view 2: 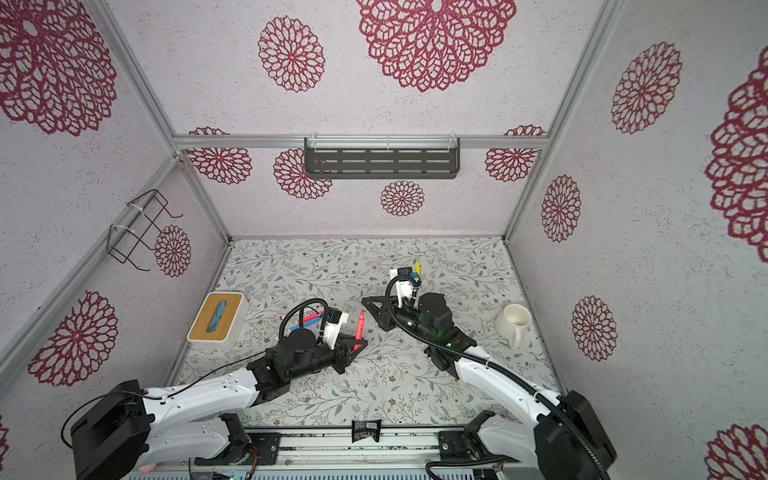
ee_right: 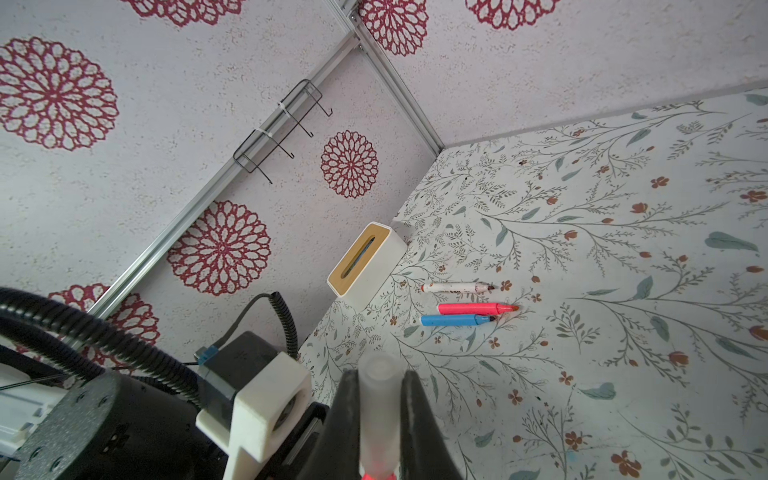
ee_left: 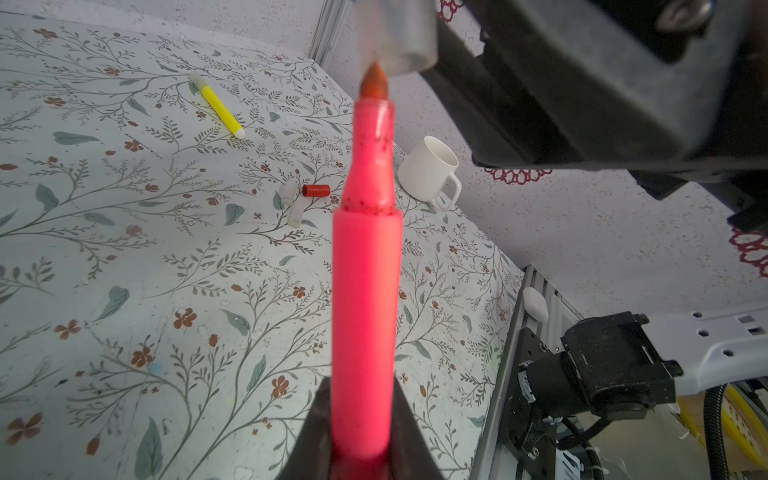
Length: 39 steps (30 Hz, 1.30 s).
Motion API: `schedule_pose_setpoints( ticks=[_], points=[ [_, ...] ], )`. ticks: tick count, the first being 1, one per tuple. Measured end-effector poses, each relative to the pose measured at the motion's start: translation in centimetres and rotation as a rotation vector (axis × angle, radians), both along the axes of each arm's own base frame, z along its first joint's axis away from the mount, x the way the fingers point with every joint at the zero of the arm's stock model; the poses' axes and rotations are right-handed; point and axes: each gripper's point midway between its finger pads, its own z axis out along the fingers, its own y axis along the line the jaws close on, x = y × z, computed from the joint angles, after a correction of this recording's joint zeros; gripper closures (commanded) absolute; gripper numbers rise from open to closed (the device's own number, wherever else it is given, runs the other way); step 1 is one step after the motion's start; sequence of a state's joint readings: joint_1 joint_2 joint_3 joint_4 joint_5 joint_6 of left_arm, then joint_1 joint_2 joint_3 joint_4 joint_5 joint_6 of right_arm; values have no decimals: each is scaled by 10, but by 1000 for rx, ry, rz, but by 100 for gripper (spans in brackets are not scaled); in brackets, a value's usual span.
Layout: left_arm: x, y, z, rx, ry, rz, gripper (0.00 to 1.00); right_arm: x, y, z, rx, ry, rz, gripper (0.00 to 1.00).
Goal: Insert the pens into the pen caps
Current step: 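Lift the cap with the right gripper toward the pink marker, then lower the cap with the right gripper onto the pink marker tip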
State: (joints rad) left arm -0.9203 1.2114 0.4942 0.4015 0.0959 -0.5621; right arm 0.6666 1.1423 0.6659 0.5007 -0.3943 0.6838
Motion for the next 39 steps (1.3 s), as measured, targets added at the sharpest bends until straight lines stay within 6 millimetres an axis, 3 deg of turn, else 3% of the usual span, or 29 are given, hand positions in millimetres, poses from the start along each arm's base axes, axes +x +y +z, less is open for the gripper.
schedule_pose_setpoints(
  ticks=[27, 36, 39],
  points=[
    [2, 1, 15, -38, -16, 21, 100, -11, 9, -1, 26, -31, 38, 90],
    [-3, -5, 26, -103, 0, -25, 100, -22, 2, 6, 71, -92, 47, 81],
    [-5, -7, 28, -110, -1, -39, 100, -24, 2, 8, 70, -106, 57, 73]
  ],
)
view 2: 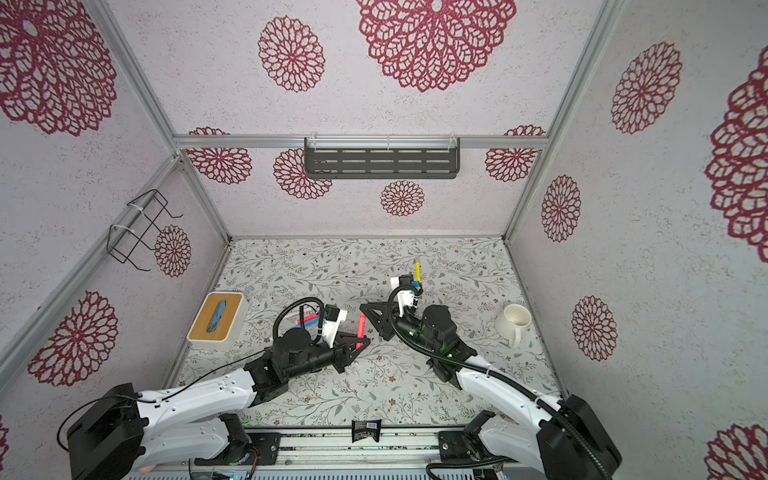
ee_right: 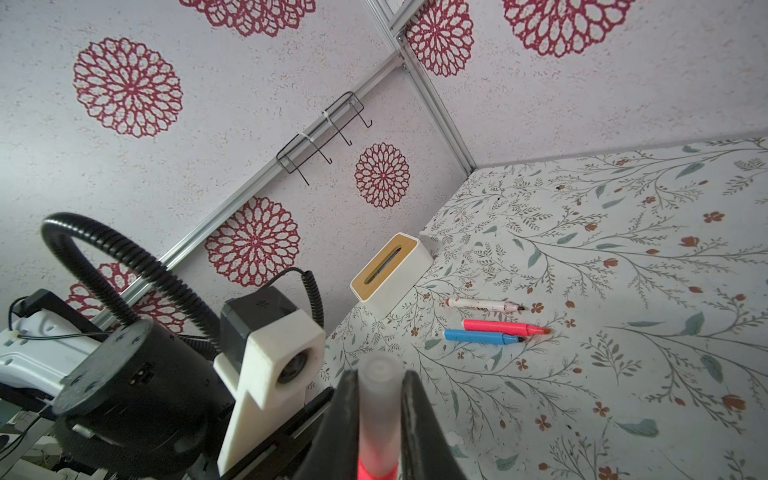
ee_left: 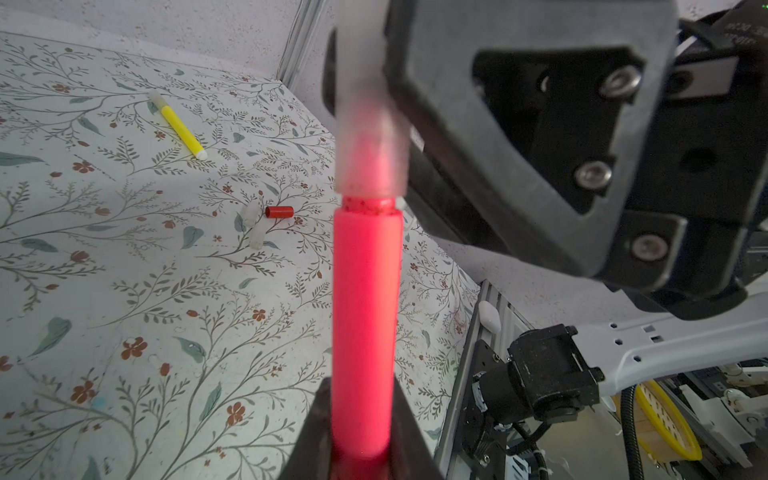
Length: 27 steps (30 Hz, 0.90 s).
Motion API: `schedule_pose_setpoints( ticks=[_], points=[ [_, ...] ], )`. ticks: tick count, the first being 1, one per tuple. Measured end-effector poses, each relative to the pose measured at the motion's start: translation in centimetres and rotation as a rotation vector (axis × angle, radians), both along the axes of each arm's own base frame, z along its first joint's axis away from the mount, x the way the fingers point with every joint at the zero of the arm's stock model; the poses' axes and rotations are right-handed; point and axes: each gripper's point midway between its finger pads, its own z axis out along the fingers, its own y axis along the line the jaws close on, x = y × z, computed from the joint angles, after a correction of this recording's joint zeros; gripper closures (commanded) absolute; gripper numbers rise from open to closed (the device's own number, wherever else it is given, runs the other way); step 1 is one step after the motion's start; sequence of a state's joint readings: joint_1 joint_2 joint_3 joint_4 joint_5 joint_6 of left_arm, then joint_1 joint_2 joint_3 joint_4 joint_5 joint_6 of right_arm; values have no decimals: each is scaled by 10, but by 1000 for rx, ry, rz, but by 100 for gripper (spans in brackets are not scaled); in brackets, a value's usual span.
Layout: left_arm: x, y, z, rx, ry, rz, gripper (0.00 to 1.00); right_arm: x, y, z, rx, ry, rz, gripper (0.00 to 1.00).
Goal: Insert the pens into the pen caps
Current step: 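Lower the cap with the right gripper onto the pink marker tip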
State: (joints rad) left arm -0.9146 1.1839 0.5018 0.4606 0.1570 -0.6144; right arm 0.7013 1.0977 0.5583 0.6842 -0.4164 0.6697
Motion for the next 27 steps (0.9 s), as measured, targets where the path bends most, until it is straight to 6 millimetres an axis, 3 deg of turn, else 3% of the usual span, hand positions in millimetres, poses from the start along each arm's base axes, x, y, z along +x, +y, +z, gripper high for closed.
schedule_pose_setpoints(
  ticks=[1, 3, 7, 14, 21, 27],
  points=[
    [1, 0, 2, -5, -4, 2, 100, -3, 1, -1, -6, -1, 15, 66],
    [5, 3, 8, -23, -18, 18, 100, -12, 3, -8, -27, 3, 58, 40],
    [8, 6, 18, -49, -41, 31, 100, -21, 2, -15, -70, 13, 88, 28],
    [8, 6, 20, -51, -48, 29, 100, -17, -21, 14, -60, -13, 32, 28],
    [5, 5, 20, -51, -47, 9, 100, 10, -26, 50, -99, -11, -38, 41],
    [4, 4, 18, -48, -42, 0, 100, 24, -15, 38, -150, 51, -30, 44]
  ],
)
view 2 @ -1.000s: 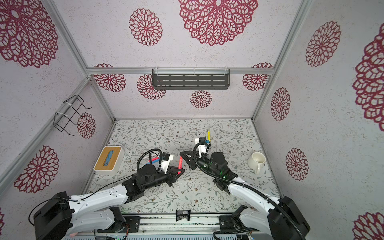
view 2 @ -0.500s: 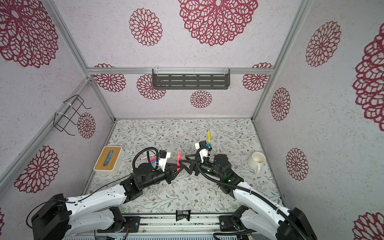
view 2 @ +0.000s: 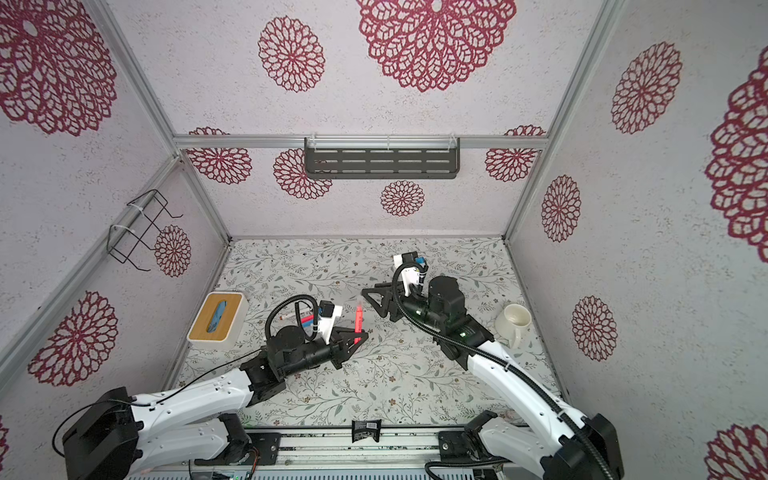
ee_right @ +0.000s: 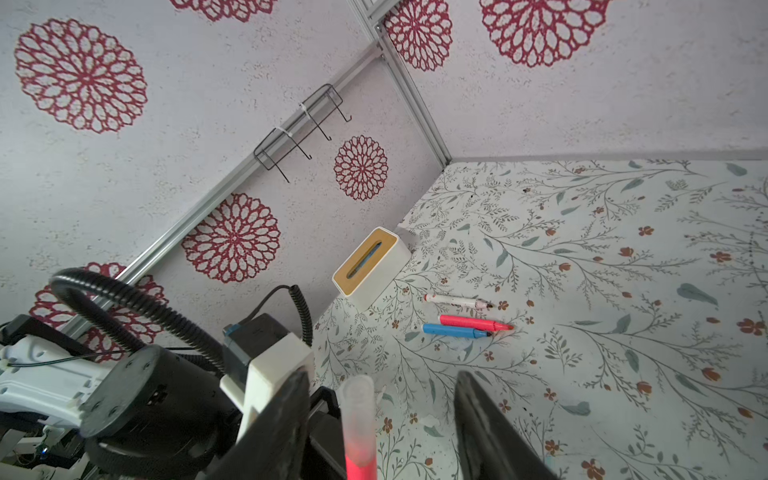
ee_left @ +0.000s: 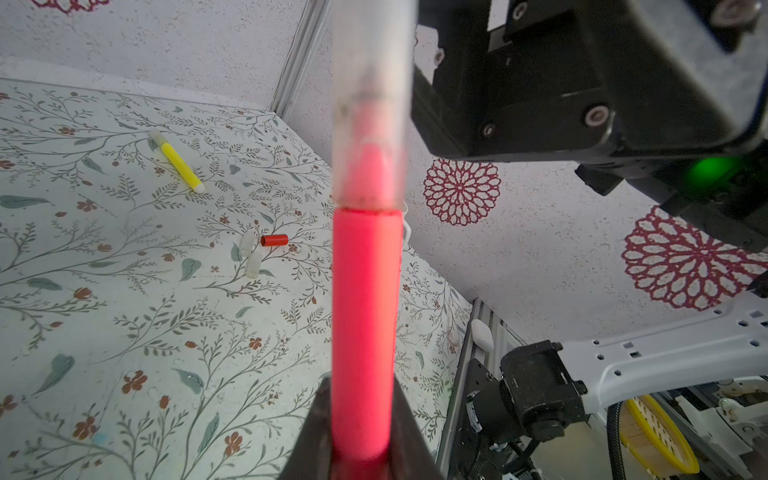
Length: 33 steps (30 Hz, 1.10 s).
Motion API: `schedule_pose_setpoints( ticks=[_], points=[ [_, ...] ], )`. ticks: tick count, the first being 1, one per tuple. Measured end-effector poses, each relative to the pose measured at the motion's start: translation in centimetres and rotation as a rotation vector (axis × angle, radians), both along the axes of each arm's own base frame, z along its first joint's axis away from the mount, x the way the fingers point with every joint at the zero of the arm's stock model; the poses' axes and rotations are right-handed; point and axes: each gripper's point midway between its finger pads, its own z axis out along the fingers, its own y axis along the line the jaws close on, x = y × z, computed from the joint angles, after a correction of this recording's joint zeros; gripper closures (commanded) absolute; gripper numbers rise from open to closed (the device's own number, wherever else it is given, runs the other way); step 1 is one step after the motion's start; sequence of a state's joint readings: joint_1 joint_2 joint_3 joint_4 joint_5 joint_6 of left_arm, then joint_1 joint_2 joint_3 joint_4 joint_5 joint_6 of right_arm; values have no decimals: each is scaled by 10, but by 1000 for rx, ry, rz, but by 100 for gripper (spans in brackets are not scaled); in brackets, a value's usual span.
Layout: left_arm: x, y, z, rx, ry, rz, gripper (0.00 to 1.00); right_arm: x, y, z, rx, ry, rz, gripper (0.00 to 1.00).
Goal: Insert the pens into the pen caps
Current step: 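Lower the cap with the right gripper onto the pink marker tip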
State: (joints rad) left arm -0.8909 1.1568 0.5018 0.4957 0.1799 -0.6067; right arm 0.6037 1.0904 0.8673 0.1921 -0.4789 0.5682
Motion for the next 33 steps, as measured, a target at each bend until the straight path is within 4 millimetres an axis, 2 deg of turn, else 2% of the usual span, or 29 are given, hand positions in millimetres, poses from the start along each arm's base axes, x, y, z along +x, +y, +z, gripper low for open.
schedule_pose_setpoints(
  ticks=[5, 14, 24, 27, 30, 33],
  points=[
    [-1, -1, 0, 0, 1, -7, 100, 2, 10, -9, -28, 37, 19, 48],
    [-2, -1, 0, 0, 2, -10, 100, -1, 23, -7, -33, 37, 60, 54],
    [-2, 0, -3, 9, 8, -8, 100, -5, 27, -13, -54, 40, 83, 69],
    [0, 1, -3, 12, 7, 2, 100, -8, 31, -17, -70, 49, 97, 70],
    [1, 2, -4, 19, 5, 9, 100, -12, 34, -22, -84, 56, 110, 81],
    [0, 4, -5, 30, 4, 12, 100, -13, 35, -23, -91, 50, 113, 85]
  ],
)
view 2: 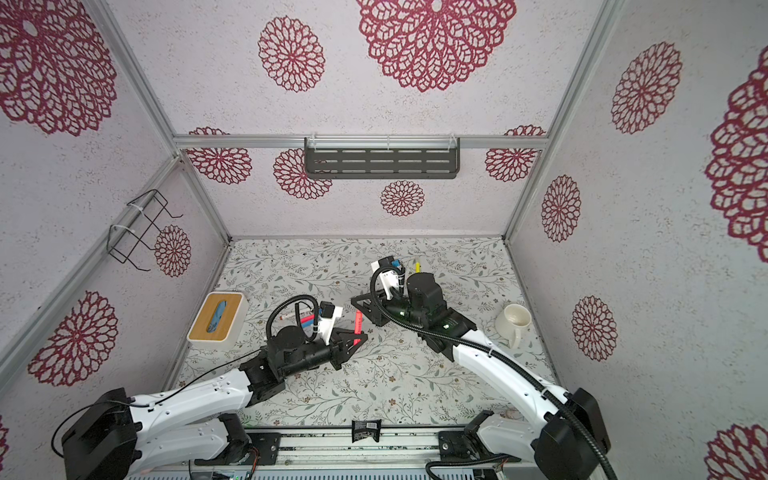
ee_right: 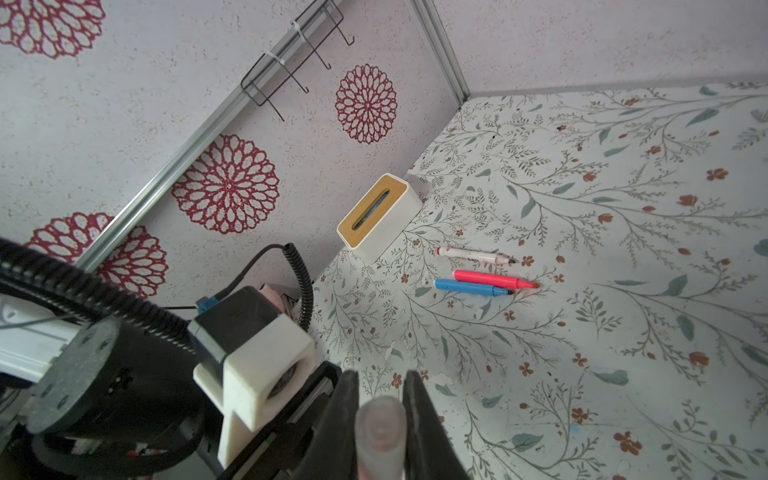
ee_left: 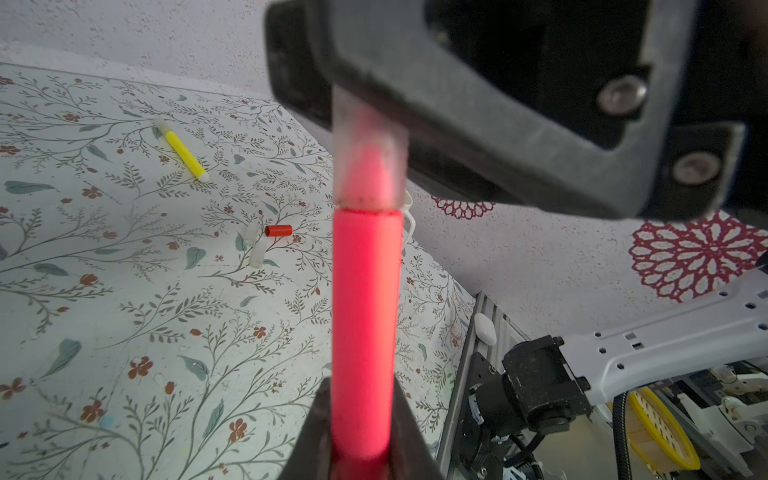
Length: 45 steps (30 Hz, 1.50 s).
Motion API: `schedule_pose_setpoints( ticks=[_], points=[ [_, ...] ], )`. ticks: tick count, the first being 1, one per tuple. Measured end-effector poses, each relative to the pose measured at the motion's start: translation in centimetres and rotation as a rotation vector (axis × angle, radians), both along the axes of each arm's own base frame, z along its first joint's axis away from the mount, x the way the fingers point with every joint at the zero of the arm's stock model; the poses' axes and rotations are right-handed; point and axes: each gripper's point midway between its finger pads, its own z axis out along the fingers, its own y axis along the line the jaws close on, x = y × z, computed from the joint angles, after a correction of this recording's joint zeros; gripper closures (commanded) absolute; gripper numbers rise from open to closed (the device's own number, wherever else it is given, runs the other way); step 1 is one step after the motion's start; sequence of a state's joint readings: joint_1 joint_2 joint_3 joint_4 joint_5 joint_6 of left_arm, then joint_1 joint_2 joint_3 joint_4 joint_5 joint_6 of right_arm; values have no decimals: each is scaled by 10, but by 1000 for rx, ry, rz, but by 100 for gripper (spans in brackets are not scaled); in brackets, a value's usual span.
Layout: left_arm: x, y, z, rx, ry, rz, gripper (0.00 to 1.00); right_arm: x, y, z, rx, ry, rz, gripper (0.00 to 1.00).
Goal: Insert the pens into the pen caps
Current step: 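Lower the cap with the right gripper onto the pink marker tip, then push the cap down onto the marker with the right gripper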
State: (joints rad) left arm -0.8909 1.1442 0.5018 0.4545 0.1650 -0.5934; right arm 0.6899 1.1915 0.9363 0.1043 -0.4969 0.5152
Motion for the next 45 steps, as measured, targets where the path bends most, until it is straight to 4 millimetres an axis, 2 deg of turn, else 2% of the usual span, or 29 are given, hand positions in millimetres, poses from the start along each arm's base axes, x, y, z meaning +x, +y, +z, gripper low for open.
schedule_pose_setpoints(
  ticks=[6, 16, 23, 29, 45],
  points=[
    [-1, 2, -3, 16, 8, 2, 100, -2, 2, -6, -3, 0, -1, 100],
    [-7, 14, -15, 67, 51, -42, 100, -10, 2, -26, 53, 6, -68, 100],
    [-2, 23, -20, 81, 72, -74, 100, -5, 7, -33, 40, 21, -128, 100],
    [3, 34, -30, 124, 103, -42, 100, 2, 16, -46, 14, 58, -163, 100],
    [7, 55, -23, 68, 168, -86, 100, 1, 42, -41, 80, -9, -125, 100]
  ],
)
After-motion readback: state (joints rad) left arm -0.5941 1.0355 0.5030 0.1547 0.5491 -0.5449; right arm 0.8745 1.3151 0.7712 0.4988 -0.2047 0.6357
